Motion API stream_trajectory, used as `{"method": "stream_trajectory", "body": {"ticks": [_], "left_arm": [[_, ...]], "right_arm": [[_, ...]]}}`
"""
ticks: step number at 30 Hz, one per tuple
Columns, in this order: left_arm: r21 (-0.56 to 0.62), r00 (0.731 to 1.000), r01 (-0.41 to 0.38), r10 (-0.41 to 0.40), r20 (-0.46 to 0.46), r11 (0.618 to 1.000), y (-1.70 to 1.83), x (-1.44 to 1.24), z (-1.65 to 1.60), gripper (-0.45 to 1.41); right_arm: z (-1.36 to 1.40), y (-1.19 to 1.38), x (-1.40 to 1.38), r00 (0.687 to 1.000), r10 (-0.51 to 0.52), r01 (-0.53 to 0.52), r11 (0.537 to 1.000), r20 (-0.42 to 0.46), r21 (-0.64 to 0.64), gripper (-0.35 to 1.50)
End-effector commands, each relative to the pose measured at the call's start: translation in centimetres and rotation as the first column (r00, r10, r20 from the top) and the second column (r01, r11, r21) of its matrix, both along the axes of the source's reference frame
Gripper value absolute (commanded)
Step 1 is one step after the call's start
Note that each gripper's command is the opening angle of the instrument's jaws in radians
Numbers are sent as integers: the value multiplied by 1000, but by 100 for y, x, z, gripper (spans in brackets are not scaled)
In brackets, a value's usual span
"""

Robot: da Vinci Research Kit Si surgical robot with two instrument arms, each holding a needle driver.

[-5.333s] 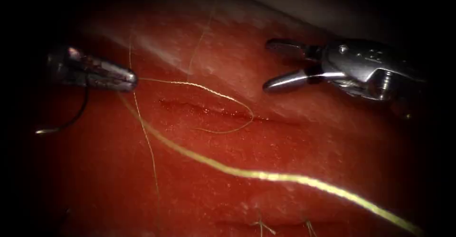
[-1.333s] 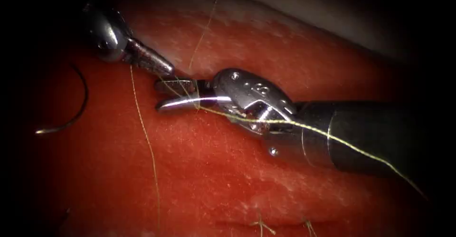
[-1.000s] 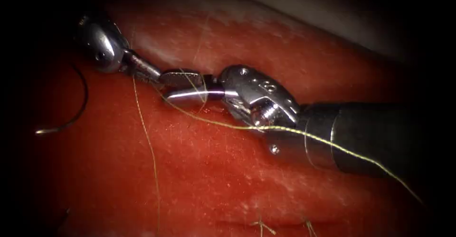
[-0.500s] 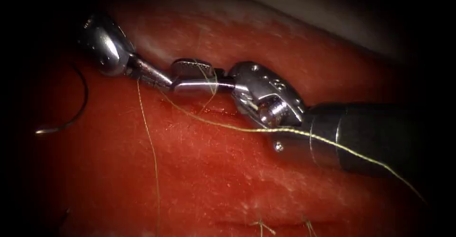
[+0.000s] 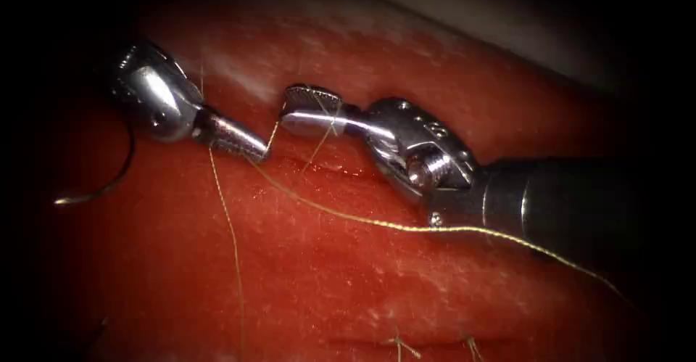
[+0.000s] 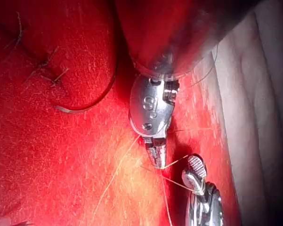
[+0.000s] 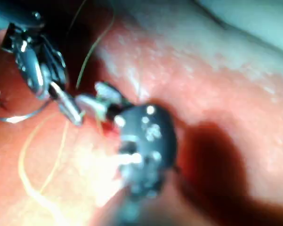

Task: Wound Closure

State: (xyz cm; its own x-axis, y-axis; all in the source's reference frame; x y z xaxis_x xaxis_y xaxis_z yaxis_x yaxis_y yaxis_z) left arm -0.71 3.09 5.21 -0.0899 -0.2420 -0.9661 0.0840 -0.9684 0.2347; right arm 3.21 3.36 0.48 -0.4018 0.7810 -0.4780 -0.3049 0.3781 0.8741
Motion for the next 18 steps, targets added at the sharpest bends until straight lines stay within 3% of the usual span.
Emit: {"method": "stream_trajectory", "body": {"ticks": [1, 8, 9, 10, 11, 18], "left_arm": [[1, 1000, 4, -4, 0, 1000, 0, -5, 9, -35], [17, 997, 74, -73, -39, 997, 17, 2, 29, -35], [21, 996, 80, -79, -46, 997, 17, 0, 29, -35], [21, 996, 80, -79, -46, 997, 17, 0, 29, -35], [25, 995, 83, -82, -55, 996, 15, -4, 30, -35], [23, 995, 79, -77, -65, 997, 10, -10, 28, -35]], "right_arm": [[1, 1, 9, 1000, -9, 9, 1000, -12, 1, 57], [0, -2, 23, 999, -2, 2, 1000, -38, 18, 64], [0, -1, 27, 999, 7, -6, 1000, -33, 19, 77], [0, -1, 27, 999, 7, -6, 1000, -33, 19, 77], [1, -1, 31, 999, 13, -12, 1000, -30, 19, 93], [2, -1, 31, 999, 43, -43, 999, -6, 28, 98]]}}
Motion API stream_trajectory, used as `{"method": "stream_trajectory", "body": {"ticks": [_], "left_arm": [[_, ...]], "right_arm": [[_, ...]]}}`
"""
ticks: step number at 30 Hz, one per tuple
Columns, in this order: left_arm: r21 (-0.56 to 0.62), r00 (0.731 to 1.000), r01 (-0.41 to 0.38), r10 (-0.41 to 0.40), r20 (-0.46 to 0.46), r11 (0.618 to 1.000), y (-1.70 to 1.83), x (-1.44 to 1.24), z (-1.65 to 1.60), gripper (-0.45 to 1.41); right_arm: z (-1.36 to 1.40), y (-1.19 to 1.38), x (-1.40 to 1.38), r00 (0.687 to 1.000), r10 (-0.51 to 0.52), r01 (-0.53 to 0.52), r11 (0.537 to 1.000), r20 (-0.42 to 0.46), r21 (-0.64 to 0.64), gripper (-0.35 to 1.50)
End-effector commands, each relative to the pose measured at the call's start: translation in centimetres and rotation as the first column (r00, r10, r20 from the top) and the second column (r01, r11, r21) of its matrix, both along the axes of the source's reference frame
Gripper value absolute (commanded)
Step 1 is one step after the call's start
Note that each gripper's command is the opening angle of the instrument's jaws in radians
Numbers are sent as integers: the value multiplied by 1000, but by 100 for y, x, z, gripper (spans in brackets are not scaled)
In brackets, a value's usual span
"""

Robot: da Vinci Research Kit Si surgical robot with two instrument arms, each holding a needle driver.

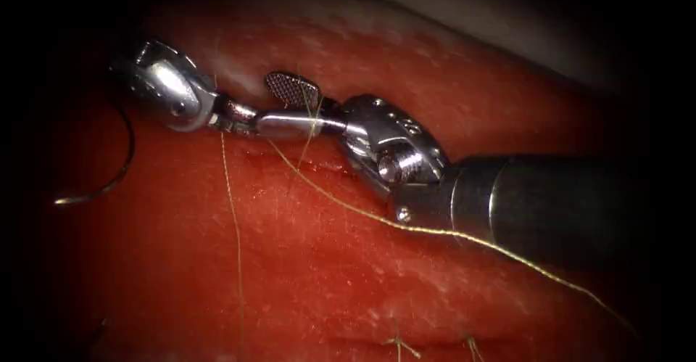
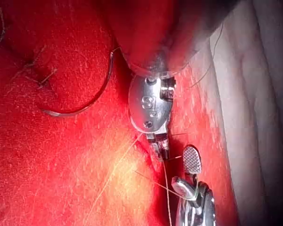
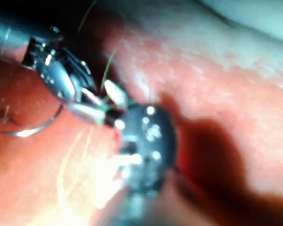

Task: Wound Closure

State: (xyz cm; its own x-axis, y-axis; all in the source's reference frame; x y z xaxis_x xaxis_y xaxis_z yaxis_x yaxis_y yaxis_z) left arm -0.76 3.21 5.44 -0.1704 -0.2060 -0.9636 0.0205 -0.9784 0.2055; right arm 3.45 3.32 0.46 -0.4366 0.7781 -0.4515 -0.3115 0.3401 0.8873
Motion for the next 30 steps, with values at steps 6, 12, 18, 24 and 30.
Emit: {"method": "stream_trajectory", "body": {"ticks": [6, 12, 18, 24, 30], "left_arm": [[4, 1000, -22, 22, -7, 1000, -12, -5, -8, -35], [7, 999, -34, 34, -14, 999, -22, -16, -20, -35], [7, 999, -40, 41, -32, 999, -22, -22, -20, -35], [9, 998, -51, 51, -43, 999, -19, -19, -16, -35], [10, 997, -52, 52, -52, 999, -17, -24, -16, -35]], "right_arm": [[16, -1, -5, 996, 34, -36, 999, 82, 14, 96], [36, -6, -10, 989, 44, -50, 998, 139, 42, 93], [41, -9, -8, 986, 28, -39, 997, 162, 65, 93], [54, -13, -10, 979, 24, -43, 995, 205, 89, 91], [60, -7, -7, 974, 59, -82, 992, 219, 95, 93]]}}
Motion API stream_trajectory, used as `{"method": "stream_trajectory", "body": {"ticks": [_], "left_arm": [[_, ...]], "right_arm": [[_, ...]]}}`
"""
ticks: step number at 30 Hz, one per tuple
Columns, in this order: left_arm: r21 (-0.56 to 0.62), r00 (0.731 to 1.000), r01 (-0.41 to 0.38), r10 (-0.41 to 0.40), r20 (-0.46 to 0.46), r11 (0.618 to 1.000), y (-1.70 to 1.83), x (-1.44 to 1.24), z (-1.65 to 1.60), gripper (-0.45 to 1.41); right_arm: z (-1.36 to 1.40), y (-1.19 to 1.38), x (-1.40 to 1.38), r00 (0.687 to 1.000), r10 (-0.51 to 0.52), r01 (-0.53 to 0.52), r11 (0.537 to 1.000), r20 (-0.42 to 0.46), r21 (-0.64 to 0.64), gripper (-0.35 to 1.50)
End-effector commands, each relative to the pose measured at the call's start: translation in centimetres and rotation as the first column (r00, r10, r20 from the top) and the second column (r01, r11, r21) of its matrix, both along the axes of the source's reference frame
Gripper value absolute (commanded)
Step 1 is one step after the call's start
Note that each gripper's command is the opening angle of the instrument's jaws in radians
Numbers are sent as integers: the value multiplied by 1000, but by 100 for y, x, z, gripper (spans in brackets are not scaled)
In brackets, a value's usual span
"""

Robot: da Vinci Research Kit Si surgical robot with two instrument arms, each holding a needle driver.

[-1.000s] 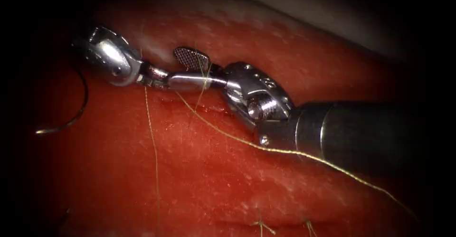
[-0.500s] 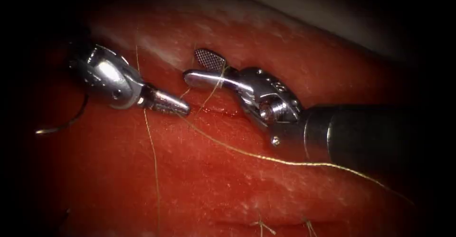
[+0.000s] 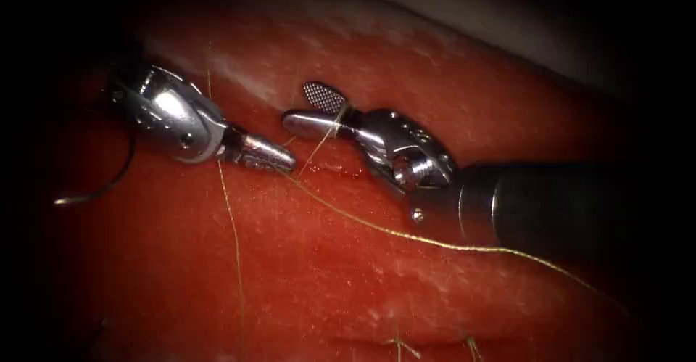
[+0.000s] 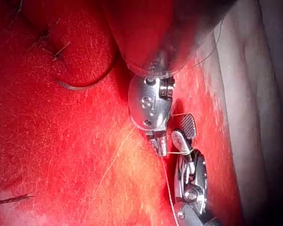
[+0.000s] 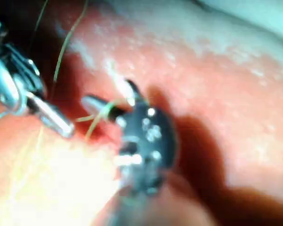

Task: Wound Closure

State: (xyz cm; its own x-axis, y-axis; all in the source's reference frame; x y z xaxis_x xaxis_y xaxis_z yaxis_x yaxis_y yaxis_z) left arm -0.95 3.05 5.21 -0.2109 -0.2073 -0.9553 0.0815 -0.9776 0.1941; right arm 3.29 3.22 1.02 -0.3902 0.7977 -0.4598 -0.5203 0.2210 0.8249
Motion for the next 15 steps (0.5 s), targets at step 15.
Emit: {"method": "stream_trajectory", "body": {"ticks": [15], "left_arm": [[9, 1000, 9, -9, -1, 1000, 6, -3, 4, -35]], "right_arm": [[11, 18, 31, 1000, 13, -13, 1000, -1, 3, 77]]}}
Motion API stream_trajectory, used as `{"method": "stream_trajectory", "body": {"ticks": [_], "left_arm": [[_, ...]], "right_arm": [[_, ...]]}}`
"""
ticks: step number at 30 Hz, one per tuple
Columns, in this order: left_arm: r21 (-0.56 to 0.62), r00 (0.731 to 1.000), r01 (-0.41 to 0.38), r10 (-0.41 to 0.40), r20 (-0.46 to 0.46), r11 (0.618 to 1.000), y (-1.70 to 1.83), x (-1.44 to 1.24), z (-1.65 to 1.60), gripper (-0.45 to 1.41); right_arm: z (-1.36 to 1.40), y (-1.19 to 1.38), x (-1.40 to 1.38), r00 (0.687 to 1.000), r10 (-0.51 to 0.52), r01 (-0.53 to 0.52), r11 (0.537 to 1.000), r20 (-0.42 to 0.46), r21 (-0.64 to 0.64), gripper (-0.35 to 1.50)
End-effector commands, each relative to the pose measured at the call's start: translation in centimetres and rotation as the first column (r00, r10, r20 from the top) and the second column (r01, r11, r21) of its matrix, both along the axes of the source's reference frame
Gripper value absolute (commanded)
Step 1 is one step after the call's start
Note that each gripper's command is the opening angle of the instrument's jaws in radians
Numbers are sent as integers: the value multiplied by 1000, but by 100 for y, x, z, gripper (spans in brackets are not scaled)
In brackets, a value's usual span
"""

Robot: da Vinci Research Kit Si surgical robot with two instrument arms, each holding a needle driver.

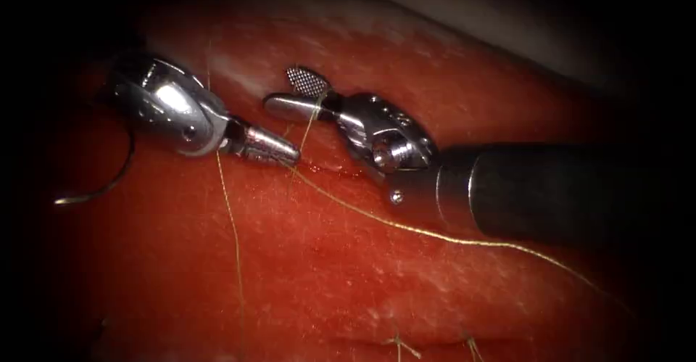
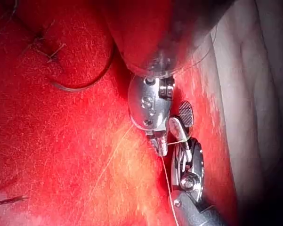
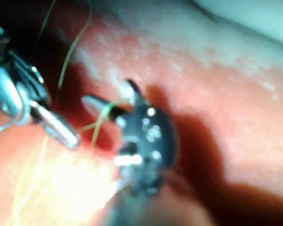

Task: Wound Closure

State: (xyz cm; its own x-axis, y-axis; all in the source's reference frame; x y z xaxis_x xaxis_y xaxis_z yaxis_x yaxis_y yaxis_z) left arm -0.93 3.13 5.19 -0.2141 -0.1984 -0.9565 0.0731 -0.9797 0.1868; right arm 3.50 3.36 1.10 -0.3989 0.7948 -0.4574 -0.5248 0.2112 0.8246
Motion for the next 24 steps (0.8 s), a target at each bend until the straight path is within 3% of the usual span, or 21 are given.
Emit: {"method": "stream_trajectory", "body": {"ticks": [1, 2, 8, 15, 18, 20, 24], "left_arm": [[2, 1000, 0, 0, 1, 1000, -1, -3, 6, -35], [3, 1000, 2, -2, 1, 1000, 1, -1, 5, -35], [17, 1000, 16, -16, -9, 1000, 8, 9, 1, -35], [99, 996, 73, -68, -59, 992, 30, 31, -7, -35], [250, 986, 150, -125, -111, 957, 45, 40, -13, -35], [278, 983, 169, -141, -120, 945, 48, 41, -15, -35], [404, 960, 262, -195, -201, 876, 67, 38, -19, -35]], "right_arm": [[5, 5, 11, 1000, -12, 12, 1000, -2, -10, 30], [5, 4, 11, 999, -48, 48, 999, -8, -25, -35], [-2, -4, 9, 996, -85, 87, 993, 27, -83, -35], [-32, -17, 16, 976, -154, 186, 957, 156, -221, -35], [-45, -15, 14, 954, -178, 247, 923, 241, -294, -35], [-47, -15, 14, 947, -185, 264, 915, 263, -305, -35], [-51, -18, 16, 924, -209, 314, 893, 321, -323, -35]]}}
